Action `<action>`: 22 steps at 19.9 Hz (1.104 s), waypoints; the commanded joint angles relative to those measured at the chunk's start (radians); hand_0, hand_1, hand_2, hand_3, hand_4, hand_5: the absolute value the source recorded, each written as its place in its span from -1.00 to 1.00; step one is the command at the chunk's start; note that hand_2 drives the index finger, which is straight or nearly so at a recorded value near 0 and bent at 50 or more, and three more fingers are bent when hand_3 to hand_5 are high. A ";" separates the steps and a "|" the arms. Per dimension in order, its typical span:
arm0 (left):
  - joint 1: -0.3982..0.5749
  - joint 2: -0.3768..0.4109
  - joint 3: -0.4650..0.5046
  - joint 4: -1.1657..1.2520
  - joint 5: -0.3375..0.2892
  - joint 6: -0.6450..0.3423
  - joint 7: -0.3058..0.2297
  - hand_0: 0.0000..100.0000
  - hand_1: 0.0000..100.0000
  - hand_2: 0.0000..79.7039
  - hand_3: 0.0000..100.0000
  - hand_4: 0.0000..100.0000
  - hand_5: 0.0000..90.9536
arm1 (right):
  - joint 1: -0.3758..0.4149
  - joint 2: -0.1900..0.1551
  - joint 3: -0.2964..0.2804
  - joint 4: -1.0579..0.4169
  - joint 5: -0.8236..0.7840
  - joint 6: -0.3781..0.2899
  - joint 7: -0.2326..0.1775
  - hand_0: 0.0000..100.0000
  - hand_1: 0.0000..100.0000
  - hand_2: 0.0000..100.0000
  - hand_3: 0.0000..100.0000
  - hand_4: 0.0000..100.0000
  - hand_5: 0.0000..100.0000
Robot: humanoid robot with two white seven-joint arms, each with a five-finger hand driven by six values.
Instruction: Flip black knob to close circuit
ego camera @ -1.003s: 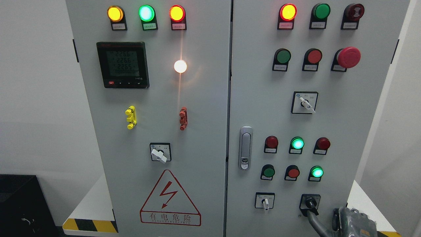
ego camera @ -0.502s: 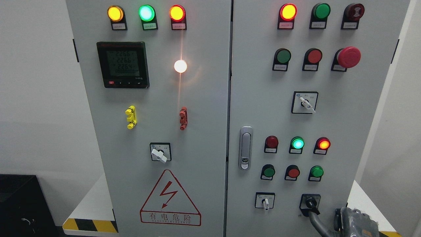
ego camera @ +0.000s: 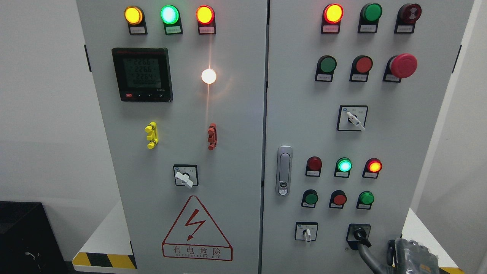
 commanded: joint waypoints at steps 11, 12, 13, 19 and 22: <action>0.023 0.001 0.000 -0.029 0.000 0.000 -0.001 -0.76 0.11 -1.00 -1.00 -1.00 -1.00 | 0.004 0.000 0.006 -0.012 -0.020 -0.008 0.000 -1.00 -1.00 0.88 1.00 1.00 1.00; 0.023 0.000 0.000 -0.029 0.000 0.000 -0.001 -0.76 0.11 -1.00 -1.00 -1.00 -1.00 | 0.004 0.000 0.008 -0.012 -0.020 -0.008 0.000 -1.00 -1.00 0.88 1.00 1.00 1.00; 0.023 0.001 0.000 -0.029 0.000 0.000 -0.001 -0.76 0.11 -1.00 -1.00 -1.00 -1.00 | 0.005 0.000 0.011 -0.012 -0.020 -0.010 0.000 -1.00 -1.00 0.88 1.00 1.00 1.00; 0.023 0.001 0.000 -0.029 0.000 0.000 -0.001 -0.76 0.11 -1.00 -1.00 -1.00 -1.00 | 0.014 0.002 0.031 -0.012 -0.020 -0.015 0.000 -1.00 -1.00 0.88 1.00 1.00 1.00; 0.023 0.000 0.000 -0.029 0.000 0.000 -0.001 -0.76 0.11 -1.00 -1.00 -1.00 -1.00 | 0.014 0.002 0.043 -0.012 -0.020 -0.015 0.000 -1.00 -1.00 0.88 1.00 1.00 1.00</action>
